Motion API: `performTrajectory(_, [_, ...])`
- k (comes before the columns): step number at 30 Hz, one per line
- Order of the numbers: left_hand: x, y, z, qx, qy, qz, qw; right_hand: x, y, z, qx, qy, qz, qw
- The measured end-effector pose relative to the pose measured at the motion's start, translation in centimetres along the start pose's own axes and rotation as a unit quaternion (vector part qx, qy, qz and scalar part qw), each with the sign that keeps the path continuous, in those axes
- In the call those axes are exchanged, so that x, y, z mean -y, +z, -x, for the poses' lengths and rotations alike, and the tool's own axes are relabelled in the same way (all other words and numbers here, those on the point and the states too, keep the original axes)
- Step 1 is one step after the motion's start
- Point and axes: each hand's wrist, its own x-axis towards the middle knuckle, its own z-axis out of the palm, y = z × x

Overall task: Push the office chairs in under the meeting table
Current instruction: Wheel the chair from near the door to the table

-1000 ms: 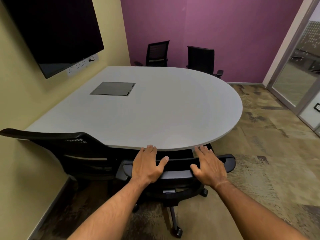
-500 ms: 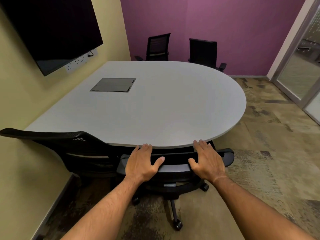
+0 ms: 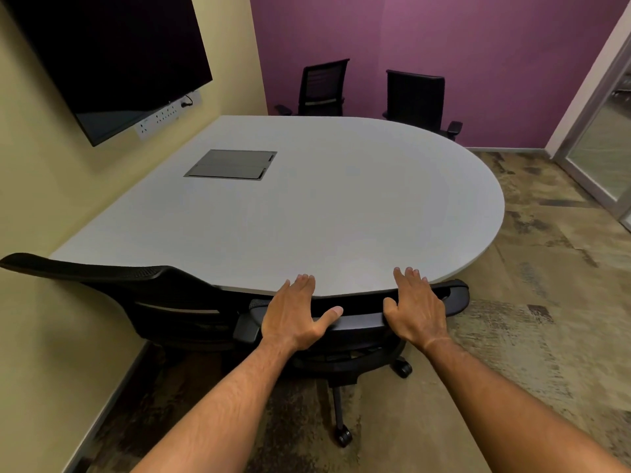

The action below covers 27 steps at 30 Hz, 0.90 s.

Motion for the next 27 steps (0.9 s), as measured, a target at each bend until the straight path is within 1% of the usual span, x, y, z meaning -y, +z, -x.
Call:
performTrajectory(3, [-0.3, 0.3, -0.6, 0.002, -0.004, 0.007, 1.0, -0.4, -0.1, -0.9, 0.005, -0.004, 0.016, 1.0])
performTrajectory(6, [-0.6, 0.4, -0.9, 0.004, -0.006, 0.01, 1.0, -0.9, -0.3, -1.6, 0.02, -0.026, 0.054, 0.998])
performTrajectory(14, [-1.2, 0.8, -0.2, 0.026, -0.02, -0.011, 0.999, -1.6, -0.2, -1.4, 0.053, -0.047, 0.119, 0.99])
performTrajectory(18, [-1.6, 0.9, 0.9, 0.034, -0.017, -0.028, 0.999, -1.9, -0.1, -0.1, 0.054, -0.042, 0.12, 0.99])
performTrajectory(27, [-2.2, 0.7, 4.1, 0.021, 0.01, -0.021, 1.0, -1.9, -0.2, 4.5, 0.043, -0.01, 0.082, 0.996])
